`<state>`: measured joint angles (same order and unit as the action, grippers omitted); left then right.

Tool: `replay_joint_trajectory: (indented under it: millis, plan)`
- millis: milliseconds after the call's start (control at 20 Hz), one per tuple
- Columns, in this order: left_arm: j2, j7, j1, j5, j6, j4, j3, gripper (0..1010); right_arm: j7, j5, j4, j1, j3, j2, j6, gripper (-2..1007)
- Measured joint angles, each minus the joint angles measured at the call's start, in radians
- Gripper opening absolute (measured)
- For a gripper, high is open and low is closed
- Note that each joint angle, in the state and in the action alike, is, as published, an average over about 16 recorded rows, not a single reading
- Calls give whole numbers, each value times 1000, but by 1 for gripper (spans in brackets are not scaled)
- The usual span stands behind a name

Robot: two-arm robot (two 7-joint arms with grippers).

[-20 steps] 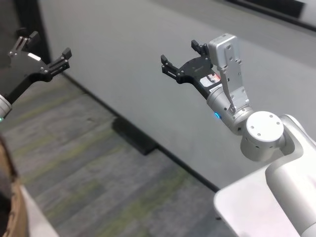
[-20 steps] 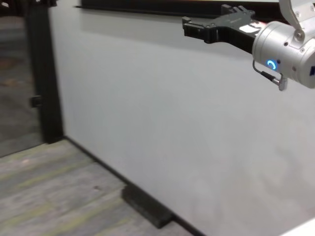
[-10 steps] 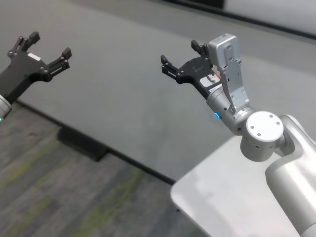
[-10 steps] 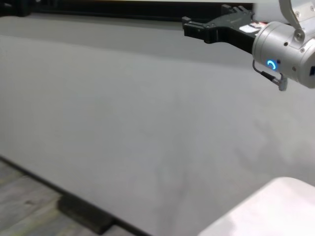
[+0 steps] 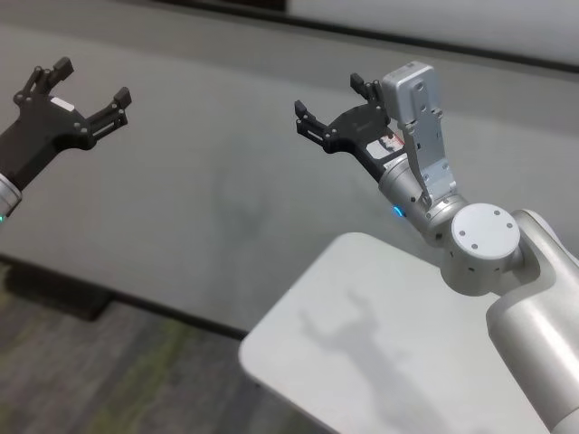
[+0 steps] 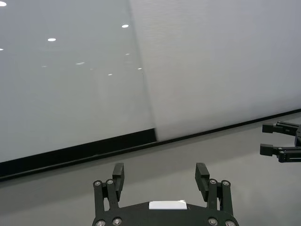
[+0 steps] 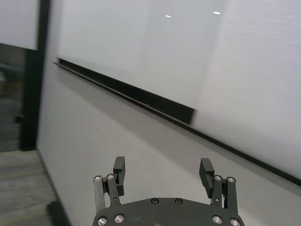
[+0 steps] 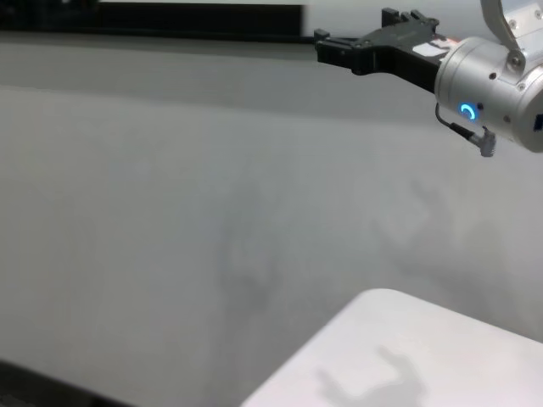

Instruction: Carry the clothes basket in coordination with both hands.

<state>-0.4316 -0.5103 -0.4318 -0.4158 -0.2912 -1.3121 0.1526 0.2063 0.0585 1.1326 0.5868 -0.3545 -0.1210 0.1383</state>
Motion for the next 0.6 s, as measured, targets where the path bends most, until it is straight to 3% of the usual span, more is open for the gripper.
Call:
replay_joint_trajectory:
  millis: [600]
  plan:
    - [0, 0, 0, 0, 0, 0, 0, 1002, 0, 0, 0, 0, 0, 0, 0, 1000]
